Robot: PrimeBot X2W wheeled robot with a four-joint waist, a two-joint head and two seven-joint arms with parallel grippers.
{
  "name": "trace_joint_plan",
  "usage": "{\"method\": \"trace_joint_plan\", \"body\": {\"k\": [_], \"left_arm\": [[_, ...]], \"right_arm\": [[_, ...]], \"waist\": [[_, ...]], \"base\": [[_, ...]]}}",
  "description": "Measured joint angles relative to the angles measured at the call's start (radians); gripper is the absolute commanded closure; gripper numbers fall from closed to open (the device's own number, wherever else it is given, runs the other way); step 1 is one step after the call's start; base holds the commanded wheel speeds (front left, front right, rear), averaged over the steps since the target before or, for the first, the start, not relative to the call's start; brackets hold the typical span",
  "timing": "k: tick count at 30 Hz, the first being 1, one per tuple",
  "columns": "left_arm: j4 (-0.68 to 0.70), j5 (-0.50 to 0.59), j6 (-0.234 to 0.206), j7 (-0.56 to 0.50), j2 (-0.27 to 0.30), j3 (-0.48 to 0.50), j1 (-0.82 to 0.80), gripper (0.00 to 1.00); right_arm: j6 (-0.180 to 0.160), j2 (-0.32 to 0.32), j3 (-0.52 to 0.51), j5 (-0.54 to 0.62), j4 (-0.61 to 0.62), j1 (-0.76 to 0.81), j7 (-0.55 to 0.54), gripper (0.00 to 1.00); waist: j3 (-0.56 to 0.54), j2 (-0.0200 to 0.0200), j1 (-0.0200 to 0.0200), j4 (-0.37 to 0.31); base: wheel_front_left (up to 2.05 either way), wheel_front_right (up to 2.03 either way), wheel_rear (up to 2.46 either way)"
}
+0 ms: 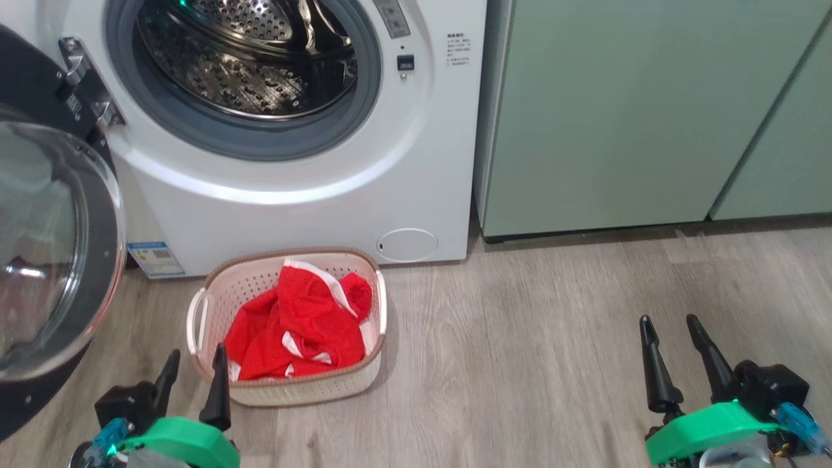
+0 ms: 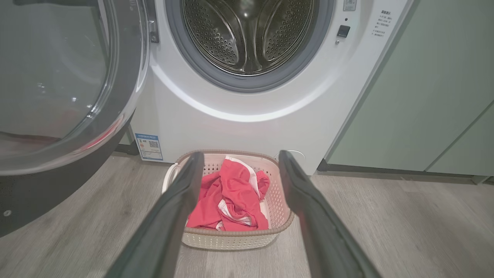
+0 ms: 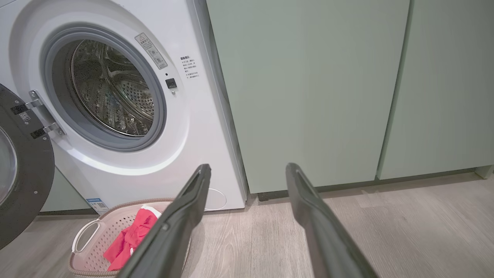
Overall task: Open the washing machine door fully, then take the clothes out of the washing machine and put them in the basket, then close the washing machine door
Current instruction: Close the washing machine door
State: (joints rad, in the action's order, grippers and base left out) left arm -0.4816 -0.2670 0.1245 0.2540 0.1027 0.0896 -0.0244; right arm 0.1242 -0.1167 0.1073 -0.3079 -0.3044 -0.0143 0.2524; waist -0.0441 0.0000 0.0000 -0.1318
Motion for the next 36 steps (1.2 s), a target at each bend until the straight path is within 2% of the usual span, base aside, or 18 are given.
{"method": "trace_joint_plan", "body": {"k": [7, 20, 29, 36], "left_arm": [[0.013, 0.000, 0.000, 0.000, -0.001, -0.004, 0.003, 0.00], [0.013, 0.000, 0.000, 0.000, -0.004, -0.006, 0.003, 0.00], [0.014, 0.001, 0.000, 0.000, -0.008, 0.004, 0.001, 0.00], [0.017, 0.012, 0.000, 0.000, -0.014, 0.028, 0.000, 0.00]], "right_arm": [[0.000, 0.000, -0.001, 0.000, 0.000, 0.010, 0.000, 0.00], [0.000, 0.006, -0.007, 0.000, -0.002, 0.018, 0.000, 0.00], [0.000, 0.016, -0.008, 0.000, -0.002, 0.018, 0.000, 0.00], [0.000, 0.021, -0.004, 0.000, 0.000, 0.018, 0.000, 0.00]], "waist": [[-0.001, 0.0000, 0.0000, 0.001], [-0.002, 0.0000, 0.0000, 0.034], [-0.003, 0.0000, 0.0000, 0.124], [0.000, 0.0000, 0.0000, 0.244]], "base": [[-0.86, 0.86, 0.00], [0.00, 0.00, 0.00], [0.00, 0.00, 0.00], [0.00, 0.00, 0.00]]}}
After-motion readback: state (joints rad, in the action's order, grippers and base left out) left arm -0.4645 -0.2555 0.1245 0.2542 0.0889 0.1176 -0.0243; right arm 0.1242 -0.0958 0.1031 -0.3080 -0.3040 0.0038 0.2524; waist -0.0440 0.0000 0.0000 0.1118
